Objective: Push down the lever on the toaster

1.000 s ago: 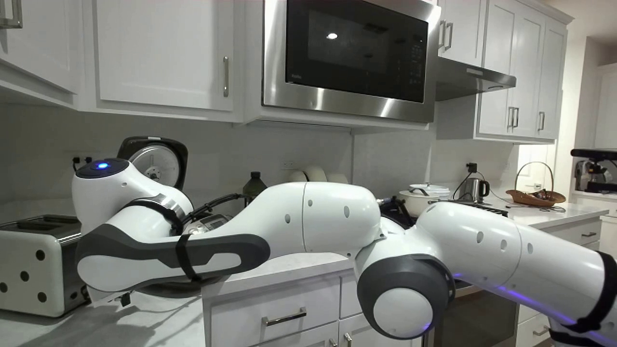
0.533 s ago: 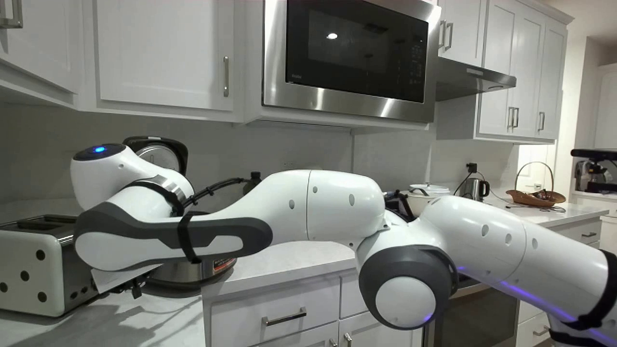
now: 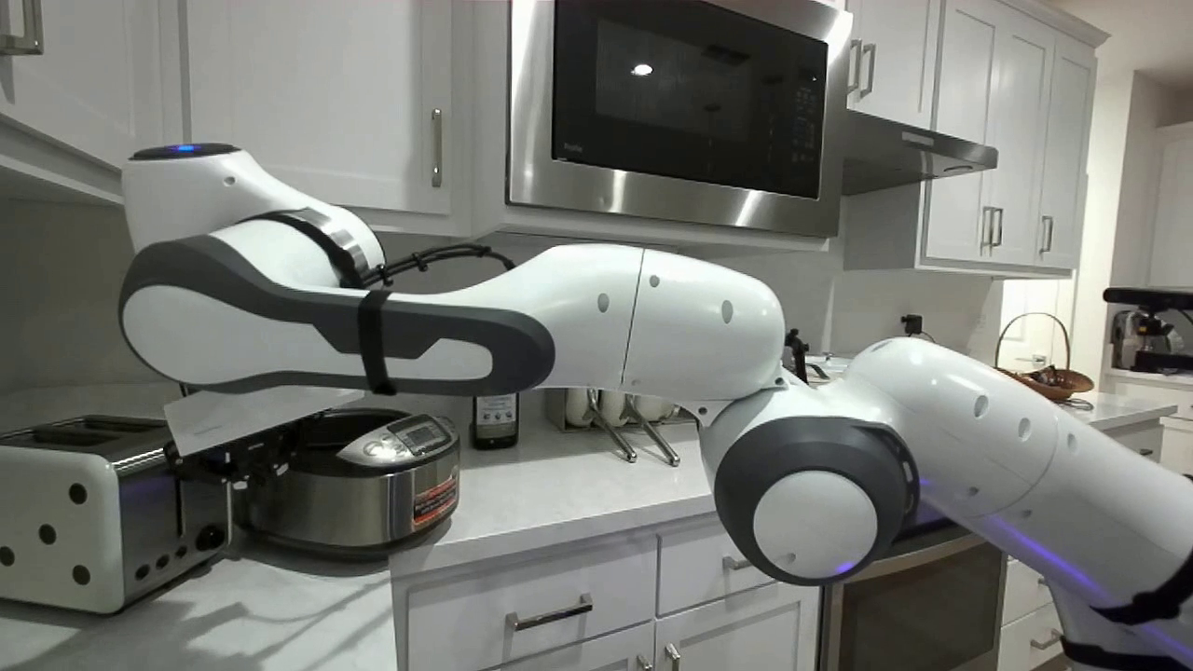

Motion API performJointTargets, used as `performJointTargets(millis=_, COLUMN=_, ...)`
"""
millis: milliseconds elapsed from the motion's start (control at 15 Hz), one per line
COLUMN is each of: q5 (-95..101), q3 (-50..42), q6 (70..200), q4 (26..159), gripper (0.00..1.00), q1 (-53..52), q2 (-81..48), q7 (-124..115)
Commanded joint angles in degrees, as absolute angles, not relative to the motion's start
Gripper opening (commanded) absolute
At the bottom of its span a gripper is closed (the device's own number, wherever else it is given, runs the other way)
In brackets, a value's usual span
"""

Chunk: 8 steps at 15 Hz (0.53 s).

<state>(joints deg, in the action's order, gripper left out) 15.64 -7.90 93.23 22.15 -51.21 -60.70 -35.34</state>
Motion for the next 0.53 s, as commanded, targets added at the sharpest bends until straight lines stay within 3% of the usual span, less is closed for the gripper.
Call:
performJointTargets(millis=0, q5=15.9, q3=-8.6, q6=88.1, q4=19.1, gripper=0.48, q1=-52.5, q2=-59.8, q7=-36.0)
performJointTargets(millis=467, q5=15.5, q3=-8.4, q6=85.9, q4=20.6, gripper=1.00, q1=-54.5, q2=-57.6, q7=-36.4)
